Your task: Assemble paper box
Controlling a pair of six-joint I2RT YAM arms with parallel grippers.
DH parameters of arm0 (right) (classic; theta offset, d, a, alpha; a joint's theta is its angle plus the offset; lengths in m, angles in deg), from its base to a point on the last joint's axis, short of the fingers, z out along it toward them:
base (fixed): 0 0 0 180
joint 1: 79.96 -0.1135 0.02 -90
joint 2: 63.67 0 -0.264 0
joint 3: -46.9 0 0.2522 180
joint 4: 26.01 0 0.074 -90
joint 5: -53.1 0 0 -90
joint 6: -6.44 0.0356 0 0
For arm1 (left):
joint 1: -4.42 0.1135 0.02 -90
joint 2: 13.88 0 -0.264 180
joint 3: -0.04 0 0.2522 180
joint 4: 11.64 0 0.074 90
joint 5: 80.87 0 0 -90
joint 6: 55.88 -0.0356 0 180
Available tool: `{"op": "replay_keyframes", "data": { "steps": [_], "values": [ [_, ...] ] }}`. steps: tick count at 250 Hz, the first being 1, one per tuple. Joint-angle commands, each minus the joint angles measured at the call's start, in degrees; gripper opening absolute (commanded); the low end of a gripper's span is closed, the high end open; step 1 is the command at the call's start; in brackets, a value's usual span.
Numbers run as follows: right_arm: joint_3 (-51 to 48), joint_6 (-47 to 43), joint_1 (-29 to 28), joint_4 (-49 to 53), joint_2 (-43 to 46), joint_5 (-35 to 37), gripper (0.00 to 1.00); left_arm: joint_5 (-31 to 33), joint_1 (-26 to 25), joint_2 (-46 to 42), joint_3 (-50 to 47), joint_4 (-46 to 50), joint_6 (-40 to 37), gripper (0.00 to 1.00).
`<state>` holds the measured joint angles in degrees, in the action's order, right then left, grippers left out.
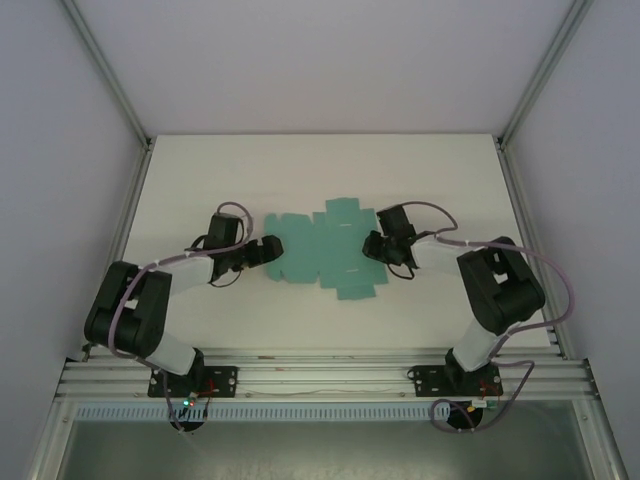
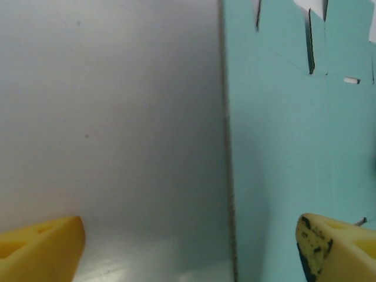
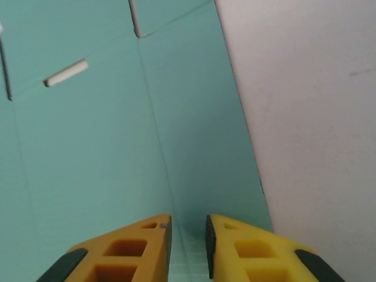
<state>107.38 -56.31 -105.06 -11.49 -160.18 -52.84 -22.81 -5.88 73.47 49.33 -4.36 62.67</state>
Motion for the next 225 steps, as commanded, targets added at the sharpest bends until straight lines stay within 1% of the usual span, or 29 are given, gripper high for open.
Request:
{"op": "replay_keyframes", "data": {
  "steps": [1, 29, 50, 54, 63, 85, 98, 114, 122, 132, 142, 160, 164, 184, 204, 211, 225],
  "values": [
    [-2.7, 2.0, -0.1, -0.1, -3.1, 0.9, 0.22, -7.9, -0.8, 3.3, 0.8, -7.3, 0.7, 0.88],
    [-4.2, 1.7, 0.0, -1.9, -3.8, 0.7, 0.22, -9.7, -0.8, 5.0, 0.3, -11.9, 1.8, 0.85],
    [-3.5, 1.5, -0.1, -1.1, -4.8, 0.3, 0.22, -11.7, -0.9, 6.0, -0.7, -17.7, 2.8, 0.77],
    [-3.3, 1.3, 0.0, -1.0, -4.9, 0.2, 0.21, -11.8, -0.9, 6.1, -0.9, -18.7, 4.4, 0.76],
    [-3.3, 1.1, 0.0, -0.9, -5.1, -0.3, 0.21, -11.9, -0.9, 6.5, -1.0, -20.2, 5.0, 0.71],
    [-3.5, 1.2, -0.1, -1.5, -4.7, -0.3, 0.20, -11.9, -0.9, 6.9, -0.9, -22.4, 6.1, 0.53],
    [-3.8, 1.2, -0.1, -1.8, -3.8, -0.1, 0.20, -11.4, -0.9, 6.3, -1.0, -23.1, 6.6, 0.38],
    [-4.3, 0.6, -0.1, -1.8, -1.7, 0.6, 0.21, -9.2, -0.9, 4.7, -0.9, -22.2, 6.2, 0.20],
    [-4.4, 0.2, 0.0, -1.5, -0.3, 0.9, 0.22, -8.1, -0.9, 3.7, -0.9, -21.3, 5.2, 0.15],
    [-4.4, -0.6, 0.0, -0.8, 1.6, 1.0, 0.26, -7.6, -0.9, 2.1, -1.0, -20.7, 4.1, 0.12],
    [-4.1, -1.4, 0.2, 0.5, 3.6, 1.0, 0.29, -7.2, -0.9, 0.1, -1.1, -19.9, 3.5, 0.07],
    [-3.3, -2.7, 0.6, 3.5, 7.8, 0.6, 0.36, -7.7, -0.9, -3.6, -1.4, -19.2, 3.3, 0.00],
    [-3.3, -3.0, 0.6, 4.1, 8.8, 0.4, 0.38, -8.0, -0.9, -4.6, -1.5, -18.9, 2.1, 0.00],
    [-3.7, -3.9, 1.3, 6.3, 15.8, -0.1, 0.48, -9.2, -0.9, -9.8, -2.7, -19.3, 2.0, 0.00],
    [-4.7, -4.2, 2.8, 8.0, 23.3, -2.1, 0.63, -10.8, -0.9, -15.8, -4.1, -19.7, 2.7, 0.00],
    [-5.1, -4.7, 3.5, 8.4, 25.4, -3.8, 0.70, -11.3, -0.9, -17.9, -4.6, -19.6, 2.7, 0.00],
    [-6.4, -6.7, 5.3, 7.9, 30.0, -9.0, 0.76, -12.5, -0.9, -21.5, -4.8, -18.3, 4.1, 0.00]
  ]
}}
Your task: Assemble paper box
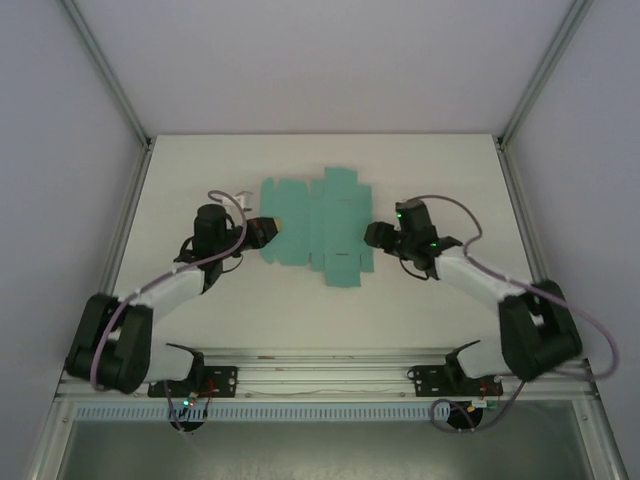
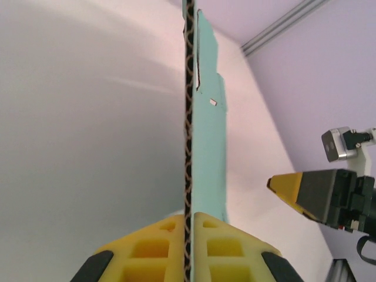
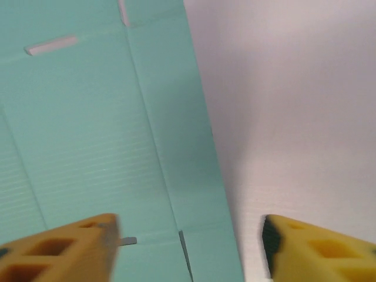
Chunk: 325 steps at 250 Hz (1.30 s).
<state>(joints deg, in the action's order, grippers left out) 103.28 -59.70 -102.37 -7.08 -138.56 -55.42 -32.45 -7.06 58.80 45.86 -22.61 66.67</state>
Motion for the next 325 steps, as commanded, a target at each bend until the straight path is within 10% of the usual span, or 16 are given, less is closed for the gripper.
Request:
{"op": "replay_keyframes", "data": {
  "steps": [1, 26, 91, 231, 255, 325],
  "values": [
    [-2.4, -3.4, 2.8, 3.4, 8.5, -6.8, 0.77, -2.9, 0.2, -7.0, -1.3, 0.1, 0.2, 0.00],
    [-4.5, -4.1, 6.8, 1.5, 15.5, -15.5, 0.89, -7.1, 0.3, -11.9, -0.4, 3.1, 1.7, 0.00],
    [-7.5, -3.9, 11.9, -4.6, 23.3, -31.3, 0.83, -10.1, 0.3, -20.5, -0.9, 2.6, 10.2, 0.00],
    [-7.6, -5.2, 12.2, -7.6, 25.3, -40.3, 0.00, -6.5, 0.3, -25.8, -1.0, 7.4, 9.7, 0.00],
    [-6.1, -10.6, 12.1, -0.7, 24.9, -37.6, 0.00, 0.9, 0.2, -26.5, 0.6, 18.5, 6.3, 0.98],
    [-4.2, -27.9, 10.2, 13.1, 18.3, -21.7, 0.00, 18.3, 0.2, -24.6, 2.2, 39.9, 1.3, 1.00]
  ]
}}
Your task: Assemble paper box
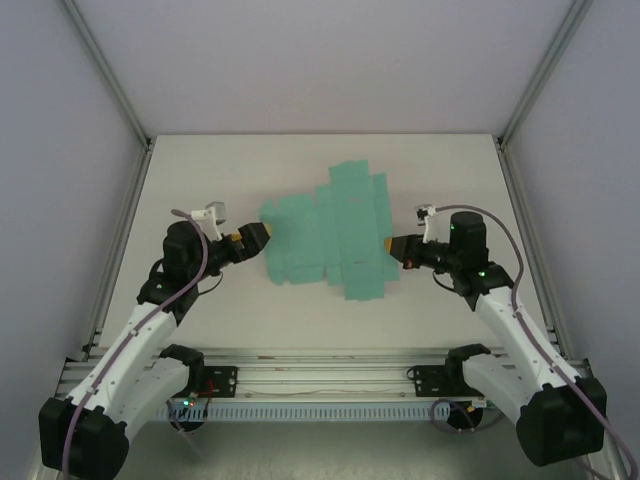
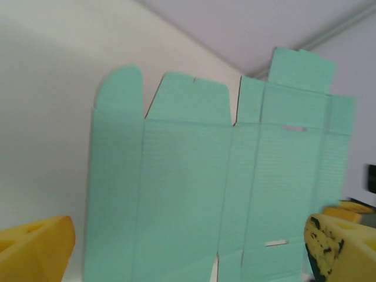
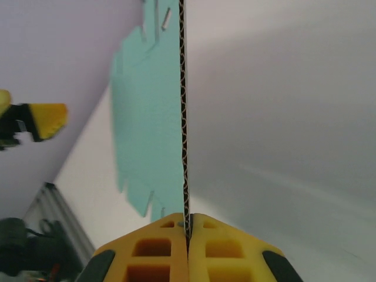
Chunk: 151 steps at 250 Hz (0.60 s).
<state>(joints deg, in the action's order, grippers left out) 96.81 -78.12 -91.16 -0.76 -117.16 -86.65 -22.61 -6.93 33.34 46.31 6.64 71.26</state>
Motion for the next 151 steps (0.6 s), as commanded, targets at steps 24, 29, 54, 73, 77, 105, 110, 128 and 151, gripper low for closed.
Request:
{"op": "replay_keyframes", "data": {
  "steps": [24, 29, 54, 73, 77, 105, 110, 128, 151],
  "values": [
    [5.2, -13.9, -2.5, 10.5, -7.9, 15.8, 0.00, 7.7, 0.1, 1.5, 0.5, 10.1, -3.4, 1.00],
    [5.8, -15.1, -3.0, 11.0, -8.9, 16.9, 0.00, 7.6, 0.1, 1.5, 0.4, 9.9, -3.3, 1.00],
    [9.3, -22.4, -5.9, 13.0, -14.0, 23.2, 0.00, 6.4, 0.2, 2.0, 0.1, 9.4, -3.3, 1.00],
    [11.3, -25.6, -8.6, 11.8, -16.5, 31.4, 0.00, 5.8, 0.1, 2.2, 0.1, 8.7, -3.0, 1.00],
    [11.6, -26.4, -9.1, 11.4, -17.0, 32.8, 0.00, 5.5, 0.1, 2.3, 0.1, 8.5, -2.9, 1.00],
    [12.0, -33.8, -13.5, 6.1, -18.1, 39.6, 0.00, 2.4, 0.2, 3.5, 0.3, 5.8, -1.8, 1.00],
    [11.6, -35.5, -14.5, 4.6, -18.1, 40.4, 0.00, 1.7, 0.2, 3.9, 0.4, 5.1, -1.6, 1.00],
    [9.8, -41.7, -18.3, -2.3, -17.8, 44.6, 0.00, -0.1, 0.1, 5.6, 1.2, 3.8, -0.9, 1.00],
    [6.9, -51.9, -24.5, -11.6, -18.6, 53.0, 0.00, -2.6, 0.1, 8.1, 2.1, 2.8, 0.1, 1.00]
  ]
}}
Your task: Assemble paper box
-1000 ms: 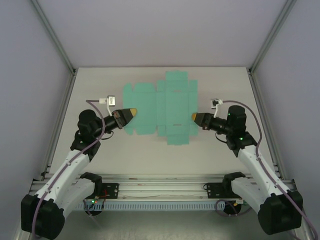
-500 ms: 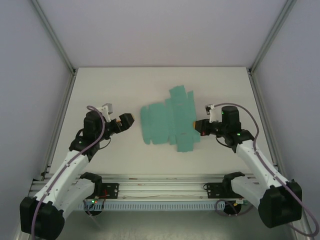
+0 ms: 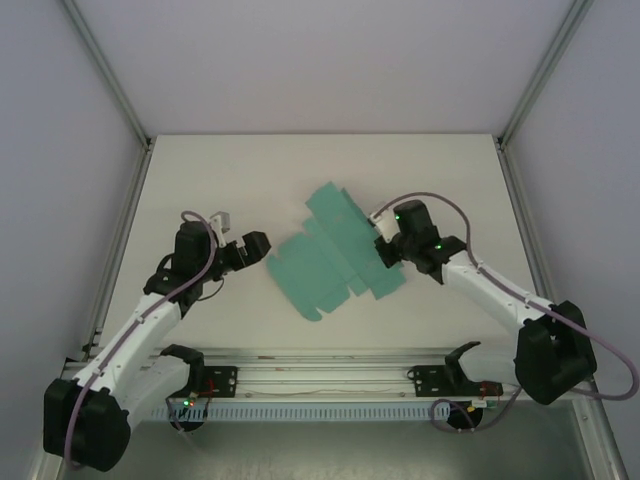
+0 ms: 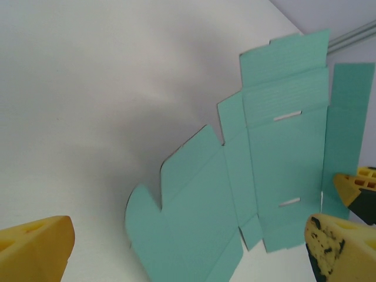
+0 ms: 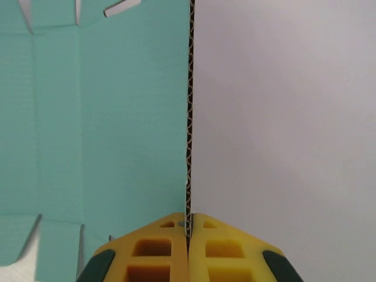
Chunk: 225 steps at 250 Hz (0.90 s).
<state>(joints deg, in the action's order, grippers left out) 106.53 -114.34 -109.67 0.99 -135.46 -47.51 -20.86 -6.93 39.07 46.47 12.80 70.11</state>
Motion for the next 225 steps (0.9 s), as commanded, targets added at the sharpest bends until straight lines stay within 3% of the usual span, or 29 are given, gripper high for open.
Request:
{"op": "replay_keyframes", "data": {
  "steps": [1, 55, 84, 179, 225],
  "values": [
    [-2.9, -16.1, -6.2, -13.8, -0.4, 14.3, 0.00, -4.5, 0.0, 2.2, 2.0, -3.4, 1.3, 1.00],
    [-4.6, -35.6, -13.8, -25.3, -8.0, 29.5, 0.00, -5.4, -0.2, 6.0, 5.5, -3.0, 1.9, 1.00],
    [-7.2, -44.3, -16.4, -36.4, -11.0, 31.7, 0.00, -5.4, -0.4, 8.4, 8.7, -2.3, 2.1, 1.00],
    [-3.7, -43.8, -19.2, -32.1, -12.7, 30.5, 0.00, -7.1, -4.8, 25.6, 26.2, 2.5, -2.4, 0.99],
    [-4.5, -41.8, -19.2, -32.2, -12.3, 30.2, 0.00, -10.8, -7.8, 33.0, 29.2, 1.4, -2.6, 0.87]
  ]
}}
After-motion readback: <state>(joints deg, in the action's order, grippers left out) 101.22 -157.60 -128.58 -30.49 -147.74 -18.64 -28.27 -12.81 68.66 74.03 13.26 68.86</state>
